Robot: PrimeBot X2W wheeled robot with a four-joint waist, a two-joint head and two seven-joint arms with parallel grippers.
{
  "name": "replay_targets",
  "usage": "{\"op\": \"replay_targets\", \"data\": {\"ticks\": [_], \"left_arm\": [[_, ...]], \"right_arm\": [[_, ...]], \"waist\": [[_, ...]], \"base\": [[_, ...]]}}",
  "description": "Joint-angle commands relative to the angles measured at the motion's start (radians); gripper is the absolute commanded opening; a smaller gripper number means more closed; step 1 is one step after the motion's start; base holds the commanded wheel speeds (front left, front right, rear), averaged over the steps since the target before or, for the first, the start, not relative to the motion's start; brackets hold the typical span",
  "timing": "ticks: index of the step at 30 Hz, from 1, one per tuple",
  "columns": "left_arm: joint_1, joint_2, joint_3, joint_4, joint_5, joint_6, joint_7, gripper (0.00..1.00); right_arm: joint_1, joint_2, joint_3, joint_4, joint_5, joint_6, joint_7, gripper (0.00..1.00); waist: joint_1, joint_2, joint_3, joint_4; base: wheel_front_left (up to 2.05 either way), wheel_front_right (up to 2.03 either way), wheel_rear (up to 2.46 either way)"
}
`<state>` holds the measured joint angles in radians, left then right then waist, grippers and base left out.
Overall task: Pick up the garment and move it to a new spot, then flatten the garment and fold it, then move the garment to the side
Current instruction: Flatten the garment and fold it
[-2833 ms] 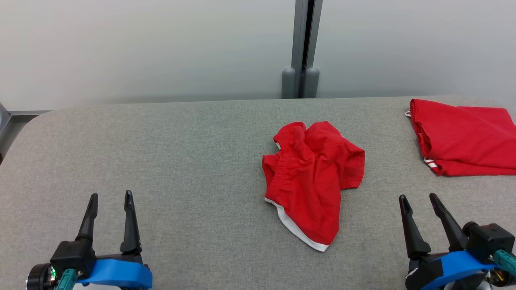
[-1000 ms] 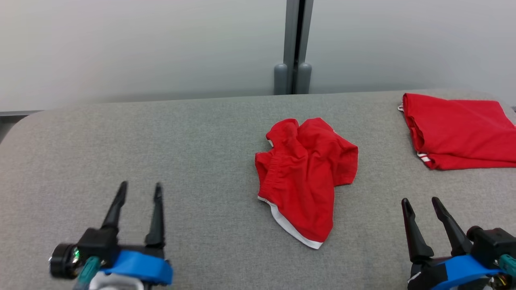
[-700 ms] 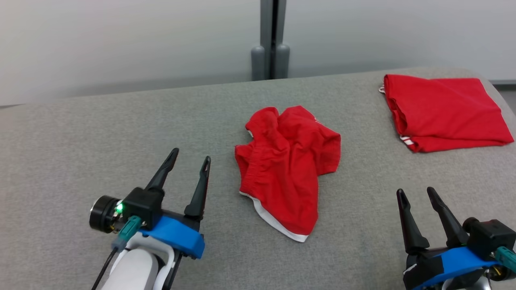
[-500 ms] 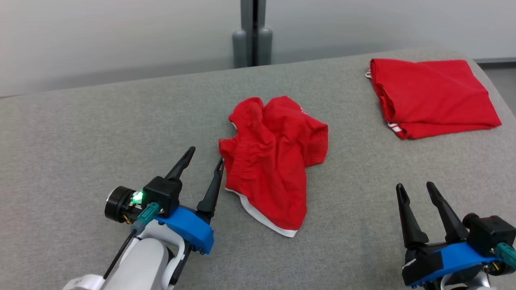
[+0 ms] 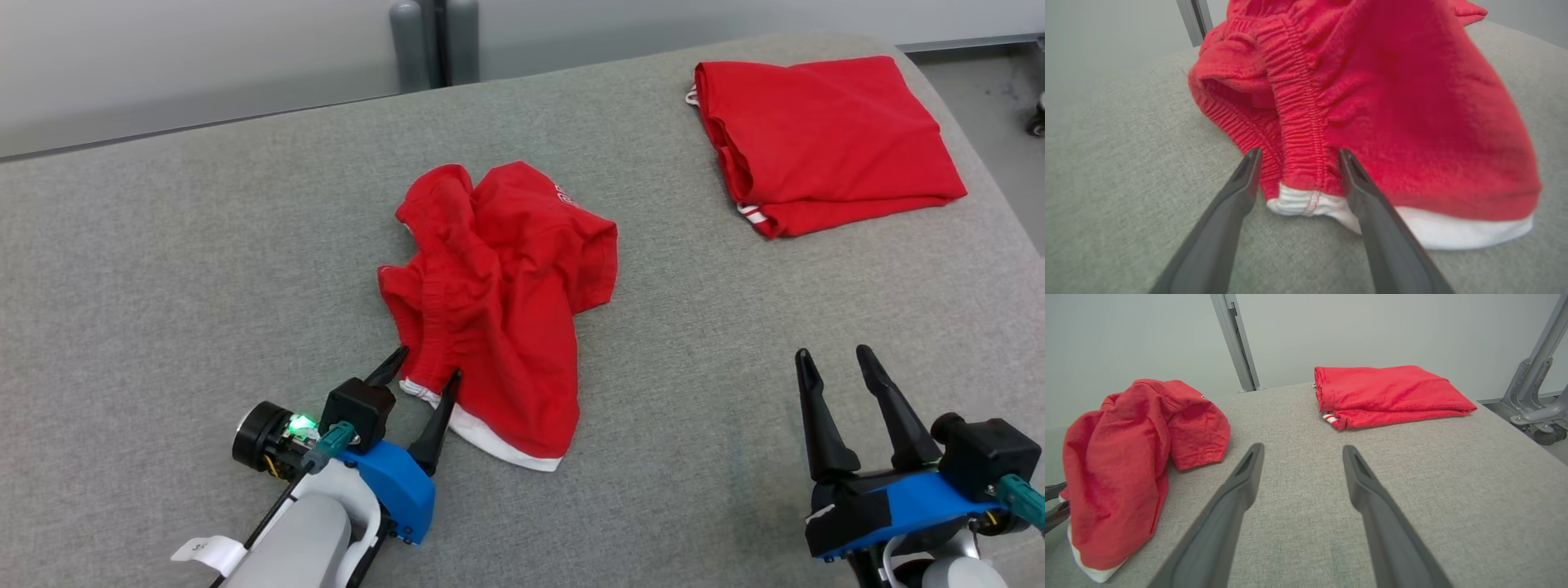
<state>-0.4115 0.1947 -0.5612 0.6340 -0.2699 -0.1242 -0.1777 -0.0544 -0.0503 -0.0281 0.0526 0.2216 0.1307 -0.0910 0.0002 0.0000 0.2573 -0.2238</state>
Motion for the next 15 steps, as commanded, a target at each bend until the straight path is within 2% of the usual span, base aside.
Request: {"op": "replay_targets", "data": {"ticks": [1, 7, 8, 9, 10, 15], "left_arm": [[-0.009, -0.005, -0.007, 0.009, -0.016, -0.006, -0.024, 1.0], [-0.016, -0.006, -0.045, 0.063, -0.027, -0.007, -0.022, 1.0], [-0.018, -0.009, -0.05, 0.074, -0.031, -0.007, -0.02, 0.89], [-0.02, -0.012, -0.053, 0.086, -0.034, -0.008, -0.016, 0.47], [-0.023, -0.016, -0.056, 0.096, -0.039, -0.008, -0.016, 0.0], [-0.025, -0.027, -0.051, 0.115, -0.069, -0.006, -0.042, 0.0]], "right_arm": [[-0.01, -0.001, -0.001, 0.008, 0.003, 0.0, -0.009, 1.0], [-0.014, -0.001, 0.0, 0.02, 0.001, 0.0, -0.013, 1.0], [-0.014, -0.001, -0.001, 0.021, 0.0, 0.0, -0.014, 1.0], [-0.013, -0.001, -0.001, 0.022, 0.0, 0.0, -0.014, 1.0], [-0.011, -0.001, -0.004, 0.022, -0.001, 0.0, -0.015, 1.0], [0.009, -0.001, -0.013, 0.022, -0.009, 0.0, -0.01, 1.0]], "waist": [[-0.0002, 0.0, -0.002, -0.01], [-0.0002, 0.0, -0.01, -0.019], [-0.0002, 0.0, -0.013, -0.019], [-0.0002, 0.0, -0.015, -0.018], [-0.0002, 0.0, -0.017, -0.015], [-0.0002, 0.0, -0.041, 0.016]], "base": [[0.0, 0.0, 0.0], [0.0, 0.0, 0.0], [0.0, 0.0, 0.0], [0.0, 0.0, 0.0], [0.0, 0.0, 0.0], [0.0, 0.0, 0.0]]}}
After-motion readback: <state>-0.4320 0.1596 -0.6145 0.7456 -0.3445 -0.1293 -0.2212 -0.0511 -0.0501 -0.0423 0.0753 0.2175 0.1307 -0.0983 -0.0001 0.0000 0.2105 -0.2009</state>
